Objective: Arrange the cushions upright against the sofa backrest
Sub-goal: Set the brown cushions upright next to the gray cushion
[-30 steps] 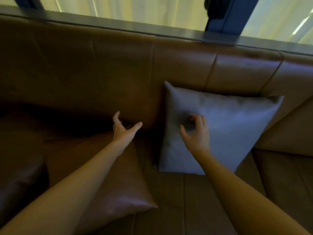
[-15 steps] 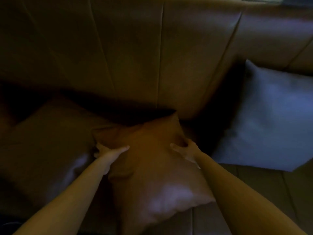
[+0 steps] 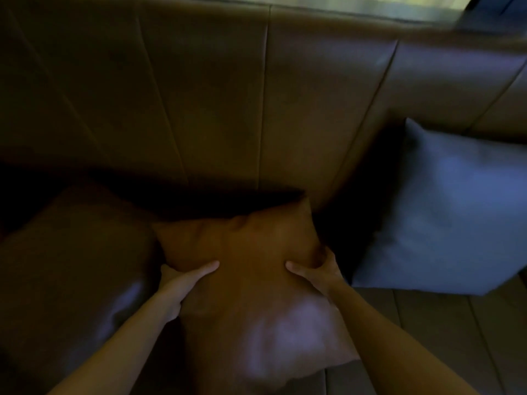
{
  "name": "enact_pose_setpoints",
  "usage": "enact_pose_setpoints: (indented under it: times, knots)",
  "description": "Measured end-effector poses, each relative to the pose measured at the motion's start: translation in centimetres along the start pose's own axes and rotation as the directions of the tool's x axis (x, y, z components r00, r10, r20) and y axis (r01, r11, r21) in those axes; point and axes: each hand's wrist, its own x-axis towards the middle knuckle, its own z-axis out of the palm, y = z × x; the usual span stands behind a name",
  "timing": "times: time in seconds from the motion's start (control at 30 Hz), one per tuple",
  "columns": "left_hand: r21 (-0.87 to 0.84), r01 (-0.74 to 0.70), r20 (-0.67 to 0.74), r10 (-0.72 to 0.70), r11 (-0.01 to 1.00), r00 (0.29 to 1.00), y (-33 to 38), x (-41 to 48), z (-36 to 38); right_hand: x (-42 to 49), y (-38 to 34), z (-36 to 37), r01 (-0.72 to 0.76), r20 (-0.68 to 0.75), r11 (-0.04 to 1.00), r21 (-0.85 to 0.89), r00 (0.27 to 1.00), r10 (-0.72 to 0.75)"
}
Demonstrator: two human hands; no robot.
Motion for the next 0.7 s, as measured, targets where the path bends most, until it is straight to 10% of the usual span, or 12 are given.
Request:
enact_pose_setpoints:
  times: [0.3, 0.7]
  knots:
    - [0.033, -0.42, 0.029, 0.419, 0.907, 0.907, 10.0, -2.0, 4.6, -1.6, -4.8, -4.5, 0.292, -0.244, 0.936, 0.196, 0.939, -0.242]
    - [0.021, -0.376, 0.126, 0.37, 0.926, 0.92, 12.5, 1.0, 7.5, 1.0, -6.2, -6.4, 0.267, -0.233, 0.94, 0.212, 0.948, -0.217]
